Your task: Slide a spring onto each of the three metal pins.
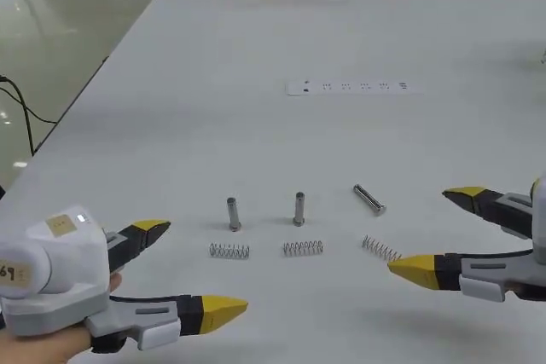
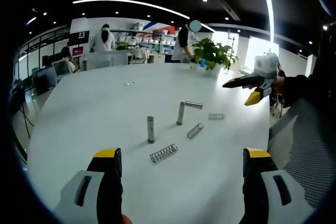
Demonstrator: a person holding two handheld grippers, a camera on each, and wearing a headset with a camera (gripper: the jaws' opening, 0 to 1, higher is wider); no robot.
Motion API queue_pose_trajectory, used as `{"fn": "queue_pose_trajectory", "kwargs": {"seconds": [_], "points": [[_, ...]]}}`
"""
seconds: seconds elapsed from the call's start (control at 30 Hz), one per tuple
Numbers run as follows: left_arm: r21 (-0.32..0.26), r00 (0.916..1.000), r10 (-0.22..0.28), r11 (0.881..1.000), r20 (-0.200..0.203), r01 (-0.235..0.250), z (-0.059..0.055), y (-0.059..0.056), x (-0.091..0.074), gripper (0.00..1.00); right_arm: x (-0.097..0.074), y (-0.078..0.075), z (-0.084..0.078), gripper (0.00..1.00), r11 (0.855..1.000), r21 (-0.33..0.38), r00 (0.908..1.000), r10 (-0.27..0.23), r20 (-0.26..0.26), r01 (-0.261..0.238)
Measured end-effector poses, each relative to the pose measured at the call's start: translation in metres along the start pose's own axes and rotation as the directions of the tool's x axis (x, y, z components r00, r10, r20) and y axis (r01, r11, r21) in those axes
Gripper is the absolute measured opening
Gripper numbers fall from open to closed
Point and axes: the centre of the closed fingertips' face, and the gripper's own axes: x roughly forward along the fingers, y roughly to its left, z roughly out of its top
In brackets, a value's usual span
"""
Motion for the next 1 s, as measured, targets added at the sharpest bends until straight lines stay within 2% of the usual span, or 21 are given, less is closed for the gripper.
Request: {"fn": "queue_pose_trajectory", "kwargs": {"seconds": [0.67,1.0], "points": [[0.001,1.0,0.002,1.0,-0.002,-0.002,0.0,0.001,-0.001,0.95,0.0,0.0,0.0,0.88,1.0,0.001,1.0,0.001,-0.002,-0.001],[-0.001,1.0,0.002,1.0,0.001,-0.002,0.0,0.0,-0.001,0.95,-0.004,-0.011,0.006,0.86,1.0,-0.01,0.9998,-0.021,-0.008,0.021]]}}
